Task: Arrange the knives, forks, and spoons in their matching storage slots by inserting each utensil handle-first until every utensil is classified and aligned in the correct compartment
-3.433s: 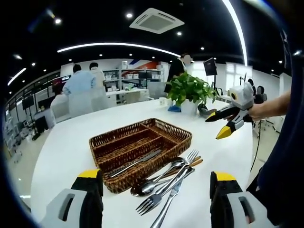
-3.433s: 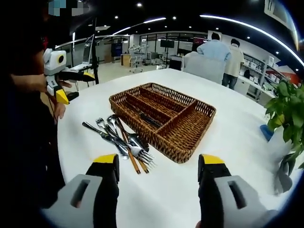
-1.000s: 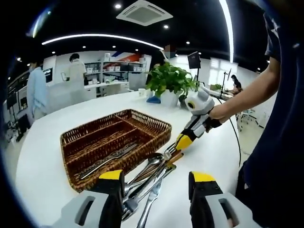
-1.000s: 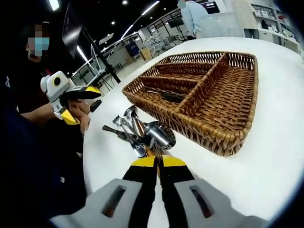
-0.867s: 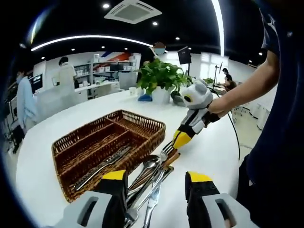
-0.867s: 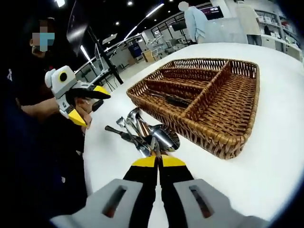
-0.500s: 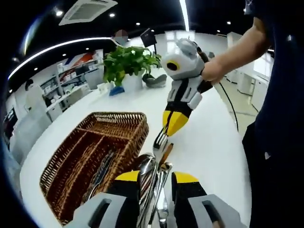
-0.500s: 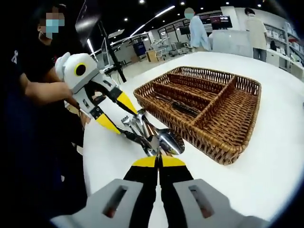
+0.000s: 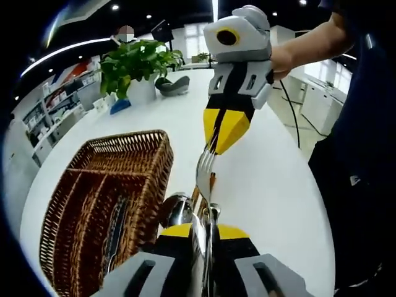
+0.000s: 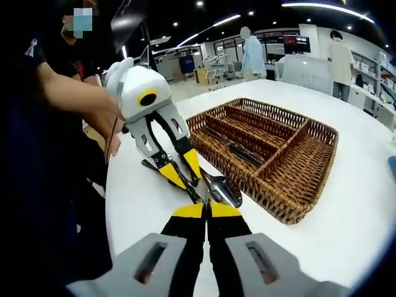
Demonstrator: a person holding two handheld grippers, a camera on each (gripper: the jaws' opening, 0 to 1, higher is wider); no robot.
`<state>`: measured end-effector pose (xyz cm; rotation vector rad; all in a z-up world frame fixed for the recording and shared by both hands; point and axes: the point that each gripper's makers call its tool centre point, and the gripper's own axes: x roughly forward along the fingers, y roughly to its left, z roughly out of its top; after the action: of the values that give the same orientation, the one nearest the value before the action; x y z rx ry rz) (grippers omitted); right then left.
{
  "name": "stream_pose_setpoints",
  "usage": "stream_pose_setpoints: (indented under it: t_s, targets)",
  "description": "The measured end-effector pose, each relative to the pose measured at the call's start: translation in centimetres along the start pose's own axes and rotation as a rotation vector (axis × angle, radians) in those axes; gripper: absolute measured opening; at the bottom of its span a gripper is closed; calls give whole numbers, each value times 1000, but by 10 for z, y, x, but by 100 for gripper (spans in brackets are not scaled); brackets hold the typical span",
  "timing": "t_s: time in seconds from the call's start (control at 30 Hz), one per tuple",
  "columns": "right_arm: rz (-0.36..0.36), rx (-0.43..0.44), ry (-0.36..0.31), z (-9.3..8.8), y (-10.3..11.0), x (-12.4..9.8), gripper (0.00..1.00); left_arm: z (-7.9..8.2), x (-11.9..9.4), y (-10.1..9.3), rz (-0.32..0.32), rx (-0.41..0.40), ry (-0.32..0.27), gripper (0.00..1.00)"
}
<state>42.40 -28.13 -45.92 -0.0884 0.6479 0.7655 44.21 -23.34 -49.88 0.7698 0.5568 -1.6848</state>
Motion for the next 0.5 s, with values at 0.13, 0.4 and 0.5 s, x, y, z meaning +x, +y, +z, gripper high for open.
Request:
stream_pose_setpoints:
  t_s: [0.13,0.4,0.5]
  targets:
    - [-5,-26,-2,4,2,0,0,1,2,-3,-30,21,9,6]
    - [-14,-87,5,11,3,-1,0,0,6,-7,-79,41,32,2]
    - [-17,-91,3,11,2,-2,0,1,6,-5,-74,42,28,1]
